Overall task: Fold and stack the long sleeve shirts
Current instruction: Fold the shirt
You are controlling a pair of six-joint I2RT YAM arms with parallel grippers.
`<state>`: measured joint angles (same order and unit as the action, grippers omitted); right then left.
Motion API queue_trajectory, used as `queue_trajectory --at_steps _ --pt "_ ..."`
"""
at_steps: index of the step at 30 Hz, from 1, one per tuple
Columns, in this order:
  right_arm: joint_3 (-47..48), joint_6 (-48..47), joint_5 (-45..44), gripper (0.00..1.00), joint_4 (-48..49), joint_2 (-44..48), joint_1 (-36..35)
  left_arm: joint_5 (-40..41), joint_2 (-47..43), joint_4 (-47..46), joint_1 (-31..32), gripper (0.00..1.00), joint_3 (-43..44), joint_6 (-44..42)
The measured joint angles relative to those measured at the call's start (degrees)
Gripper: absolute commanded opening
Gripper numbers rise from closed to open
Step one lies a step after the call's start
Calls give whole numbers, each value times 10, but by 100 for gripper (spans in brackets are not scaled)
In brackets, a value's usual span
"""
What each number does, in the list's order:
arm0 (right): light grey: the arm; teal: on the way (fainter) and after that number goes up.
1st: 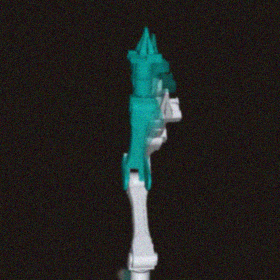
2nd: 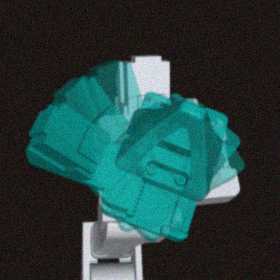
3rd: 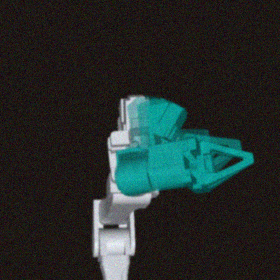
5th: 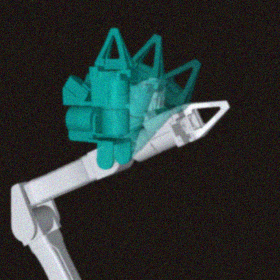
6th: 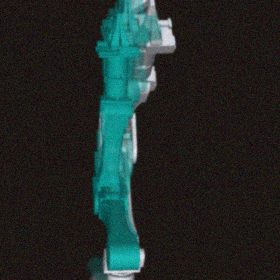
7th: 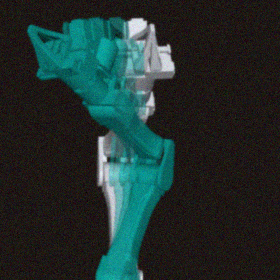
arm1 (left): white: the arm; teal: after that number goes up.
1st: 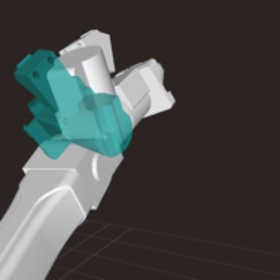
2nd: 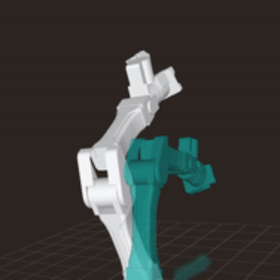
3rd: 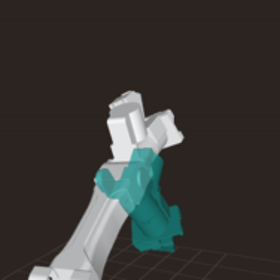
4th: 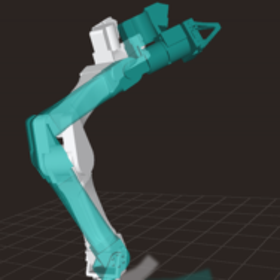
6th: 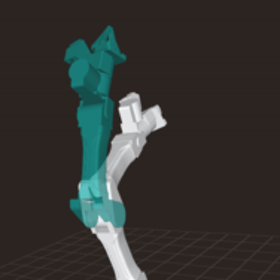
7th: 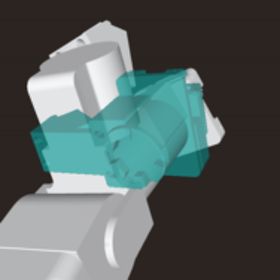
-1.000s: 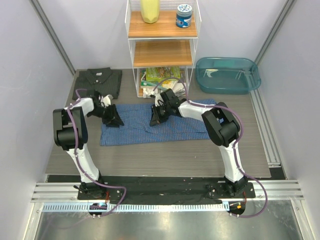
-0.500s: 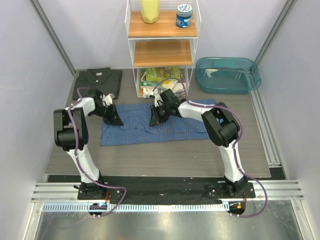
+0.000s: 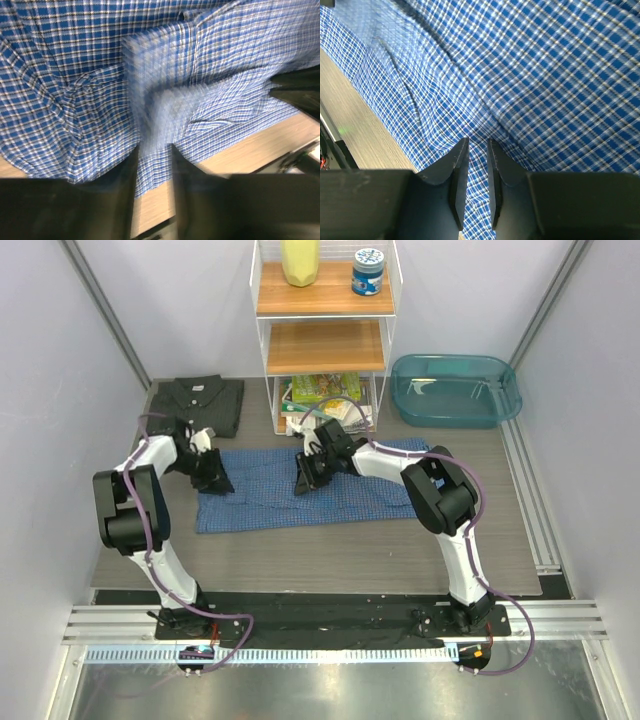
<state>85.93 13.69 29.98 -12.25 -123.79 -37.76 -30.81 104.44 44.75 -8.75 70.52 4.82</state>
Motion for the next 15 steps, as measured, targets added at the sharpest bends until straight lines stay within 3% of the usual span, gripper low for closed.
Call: queue_trajectory --at_steps 3,5,6,9,10,13,15 --pt "1 -1 -2 26 -3 0 0 4 -1 1 -3 67 -5 -9" --pt "1 -3 -2 27 -5 0 0 -2 -1 1 -13 74 -6 -11" --pt "2 -3 -2 26 -7 0 0 -7 -1 0 -24 86 -6 -12" --pt "2 -5 0 26 -11 0 0 -24 -1 2 -72 92 -5 -24" --pt "2 -4 1 26 -11 0 0 -28 0 7 -88 99 -3 -30" --pt "5 -3 6 26 -15 0 0 -33 9 32 -124 99 15 -59" --pt "11 -1 10 26 -16 0 -1 -35 30 52 -134 93 39 -85"
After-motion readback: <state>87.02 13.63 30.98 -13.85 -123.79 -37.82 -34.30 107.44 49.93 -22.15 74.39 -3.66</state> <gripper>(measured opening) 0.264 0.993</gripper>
